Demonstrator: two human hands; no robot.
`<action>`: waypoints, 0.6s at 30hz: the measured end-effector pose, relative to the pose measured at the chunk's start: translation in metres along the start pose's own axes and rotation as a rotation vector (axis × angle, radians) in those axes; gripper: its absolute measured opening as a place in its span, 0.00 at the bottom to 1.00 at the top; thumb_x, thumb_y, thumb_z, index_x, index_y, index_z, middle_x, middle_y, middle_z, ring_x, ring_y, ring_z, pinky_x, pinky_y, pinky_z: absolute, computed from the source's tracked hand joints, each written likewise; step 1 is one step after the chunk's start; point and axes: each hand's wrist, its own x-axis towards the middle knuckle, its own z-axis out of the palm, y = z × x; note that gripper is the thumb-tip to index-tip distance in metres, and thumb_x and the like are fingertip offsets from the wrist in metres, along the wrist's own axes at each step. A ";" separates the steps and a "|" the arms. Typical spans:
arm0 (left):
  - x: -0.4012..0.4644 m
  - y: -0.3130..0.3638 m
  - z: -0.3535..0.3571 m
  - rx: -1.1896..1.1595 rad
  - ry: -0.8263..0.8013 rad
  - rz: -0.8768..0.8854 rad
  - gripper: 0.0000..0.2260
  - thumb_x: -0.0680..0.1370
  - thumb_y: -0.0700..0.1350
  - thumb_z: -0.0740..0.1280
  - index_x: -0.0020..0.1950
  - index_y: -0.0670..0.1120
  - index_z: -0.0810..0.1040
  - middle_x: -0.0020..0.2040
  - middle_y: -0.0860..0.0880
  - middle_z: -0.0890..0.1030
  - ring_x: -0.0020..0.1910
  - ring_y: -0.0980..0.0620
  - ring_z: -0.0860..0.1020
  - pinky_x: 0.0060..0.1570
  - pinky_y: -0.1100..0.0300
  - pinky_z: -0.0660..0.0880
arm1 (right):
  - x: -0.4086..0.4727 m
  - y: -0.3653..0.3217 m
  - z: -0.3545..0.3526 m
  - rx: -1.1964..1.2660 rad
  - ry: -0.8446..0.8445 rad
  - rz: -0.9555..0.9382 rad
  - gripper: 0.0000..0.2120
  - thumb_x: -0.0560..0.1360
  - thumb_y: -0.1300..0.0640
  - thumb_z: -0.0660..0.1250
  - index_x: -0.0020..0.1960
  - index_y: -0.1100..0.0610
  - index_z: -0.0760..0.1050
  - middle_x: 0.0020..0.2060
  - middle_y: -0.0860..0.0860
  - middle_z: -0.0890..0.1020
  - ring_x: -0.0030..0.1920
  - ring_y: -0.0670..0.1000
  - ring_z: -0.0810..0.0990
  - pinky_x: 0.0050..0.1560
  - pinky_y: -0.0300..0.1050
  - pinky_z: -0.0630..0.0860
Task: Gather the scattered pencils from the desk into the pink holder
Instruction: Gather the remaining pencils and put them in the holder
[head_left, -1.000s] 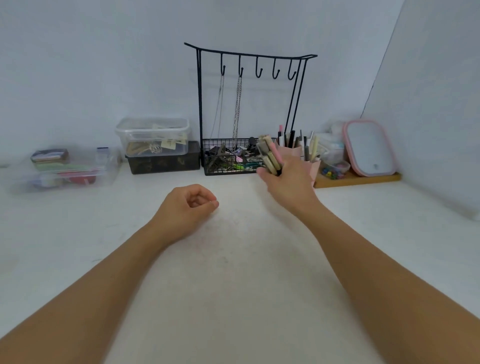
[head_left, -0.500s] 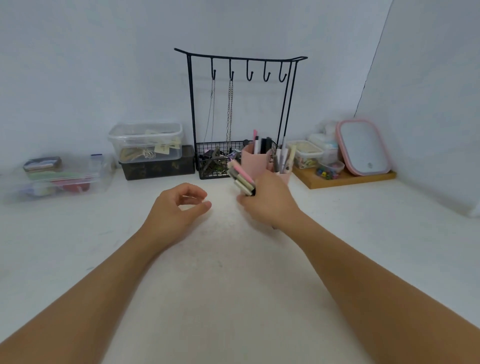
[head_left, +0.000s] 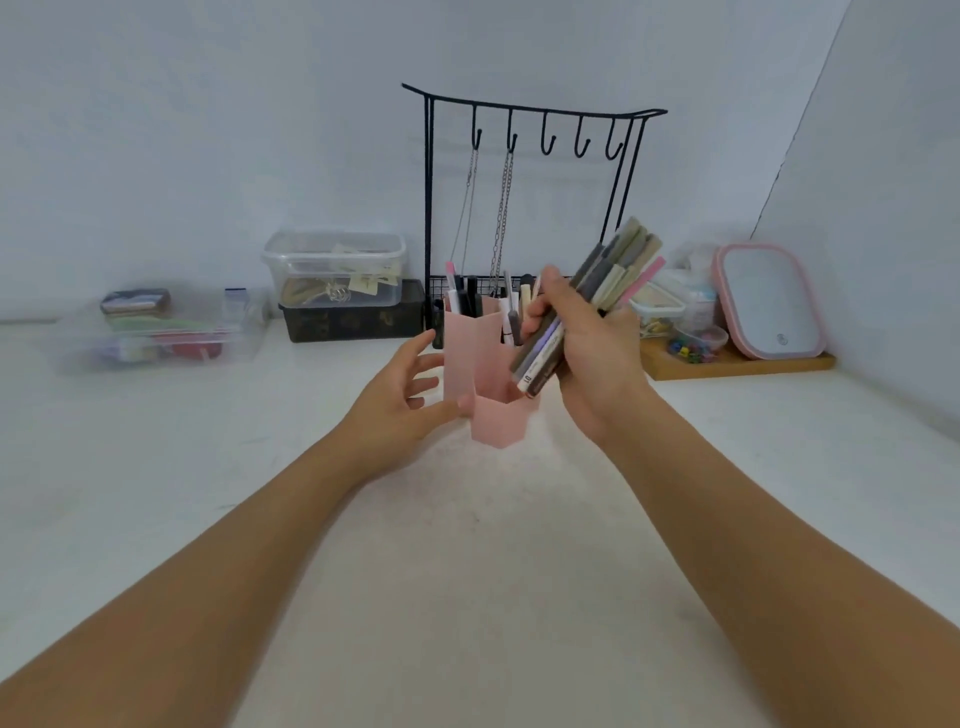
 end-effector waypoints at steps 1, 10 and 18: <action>0.000 -0.001 0.000 -0.005 -0.002 0.000 0.42 0.73 0.50 0.77 0.82 0.57 0.57 0.75 0.52 0.72 0.72 0.47 0.73 0.71 0.44 0.71 | 0.001 0.003 0.001 0.029 0.012 -0.010 0.08 0.78 0.57 0.71 0.41 0.57 0.78 0.32 0.53 0.81 0.35 0.53 0.80 0.46 0.51 0.82; 0.000 -0.007 -0.002 -0.024 -0.022 0.044 0.38 0.73 0.51 0.77 0.79 0.59 0.62 0.71 0.55 0.75 0.67 0.48 0.78 0.69 0.44 0.73 | -0.006 0.032 0.011 -0.368 -0.015 -0.057 0.03 0.76 0.53 0.73 0.44 0.51 0.82 0.42 0.51 0.86 0.43 0.50 0.85 0.46 0.50 0.83; 0.001 -0.007 -0.003 0.010 -0.029 0.057 0.36 0.76 0.48 0.75 0.79 0.59 0.62 0.72 0.55 0.74 0.66 0.48 0.78 0.68 0.44 0.73 | 0.002 0.028 0.008 -0.420 0.001 -0.190 0.14 0.70 0.61 0.76 0.52 0.51 0.78 0.46 0.50 0.85 0.47 0.47 0.84 0.47 0.42 0.83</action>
